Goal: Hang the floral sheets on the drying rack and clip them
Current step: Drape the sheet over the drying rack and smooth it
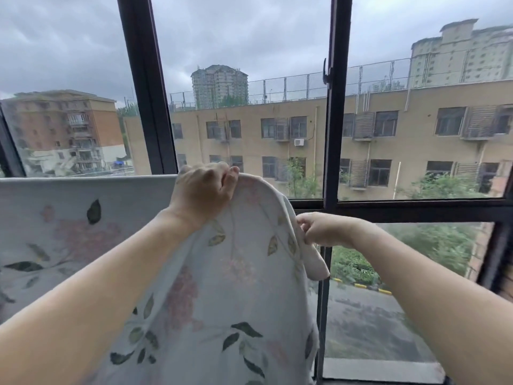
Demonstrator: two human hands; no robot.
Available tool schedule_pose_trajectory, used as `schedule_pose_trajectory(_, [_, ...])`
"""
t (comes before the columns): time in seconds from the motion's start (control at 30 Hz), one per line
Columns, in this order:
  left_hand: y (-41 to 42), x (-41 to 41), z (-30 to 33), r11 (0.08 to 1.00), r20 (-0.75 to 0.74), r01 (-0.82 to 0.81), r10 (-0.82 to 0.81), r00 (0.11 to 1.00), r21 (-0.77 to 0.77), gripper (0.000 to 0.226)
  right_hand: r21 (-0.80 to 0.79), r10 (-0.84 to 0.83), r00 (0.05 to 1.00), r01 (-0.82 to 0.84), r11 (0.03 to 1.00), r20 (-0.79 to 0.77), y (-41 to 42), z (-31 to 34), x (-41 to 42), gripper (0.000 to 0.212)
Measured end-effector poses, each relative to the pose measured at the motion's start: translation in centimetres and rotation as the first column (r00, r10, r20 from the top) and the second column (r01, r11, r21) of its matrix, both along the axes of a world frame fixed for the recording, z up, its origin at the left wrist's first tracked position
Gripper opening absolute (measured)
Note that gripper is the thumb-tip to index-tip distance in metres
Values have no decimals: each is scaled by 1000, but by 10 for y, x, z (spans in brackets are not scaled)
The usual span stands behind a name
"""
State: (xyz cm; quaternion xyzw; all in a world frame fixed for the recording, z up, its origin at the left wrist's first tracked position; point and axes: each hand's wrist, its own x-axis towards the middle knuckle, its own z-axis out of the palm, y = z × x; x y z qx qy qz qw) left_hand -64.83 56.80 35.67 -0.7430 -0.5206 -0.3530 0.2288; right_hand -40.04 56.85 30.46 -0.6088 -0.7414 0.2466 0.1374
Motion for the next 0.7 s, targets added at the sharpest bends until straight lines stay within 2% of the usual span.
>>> schedule_pose_trajectory(0.07, [-4,2,-11,1000,53,25,-25,998,-1,28,-84,-19,993,28,996,113,-2,-8,3,47])
schedule_pose_trajectory(0.1, [-10,6,-20,998,53,45,-47,997,32,28,-114,-39,975,66,991,220,-3,-13,6,63])
schedule_pose_trajectory(0.17, [-29,13,-43,976,18,106,-111,994,192,41,-140,-107,875,195,971,473,-7,-22,11,104])
schedule_pose_trajectory(0.2, [-40,18,-57,953,-2,155,-160,987,259,40,-123,-139,827,242,962,545,-9,-28,13,113])
schedule_pose_trajectory(0.27, [-65,33,-89,947,-45,233,-229,972,222,26,-70,-162,804,245,967,572,-11,-44,15,108])
schedule_pose_trajectory(0.33, [-87,52,-117,973,-37,226,-227,973,-46,18,-14,-154,799,199,980,581,-16,-58,14,87])
schedule_pose_trajectory(0.4, [-95,70,-139,937,-46,104,-126,991,-332,37,63,-157,779,150,987,606,-15,-71,14,64])
schedule_pose_trajectory(0.43, [-97,82,-151,920,-77,16,-50,996,-392,46,42,-120,786,119,992,607,-14,-77,16,55])
schedule_pose_trajectory(0.5, [-98,99,-164,903,-90,-105,74,993,-416,57,-172,-29,898,116,978,440,-5,-89,20,57])
schedule_pose_trajectory(0.57, [-97,111,-171,896,-58,-182,173,983,-404,60,-446,-27,995,66,892,94,3,-97,19,74])
schedule_pose_trajectory(0.63, [-98,120,-177,874,-44,-267,273,961,-407,61,-542,-96,963,-59,838,-253,11,-104,20,80])
schedule_pose_trajectory(0.7, [-100,125,-185,841,-15,-318,347,938,-437,59,-529,-206,812,-144,837,-547,14,-106,16,62])
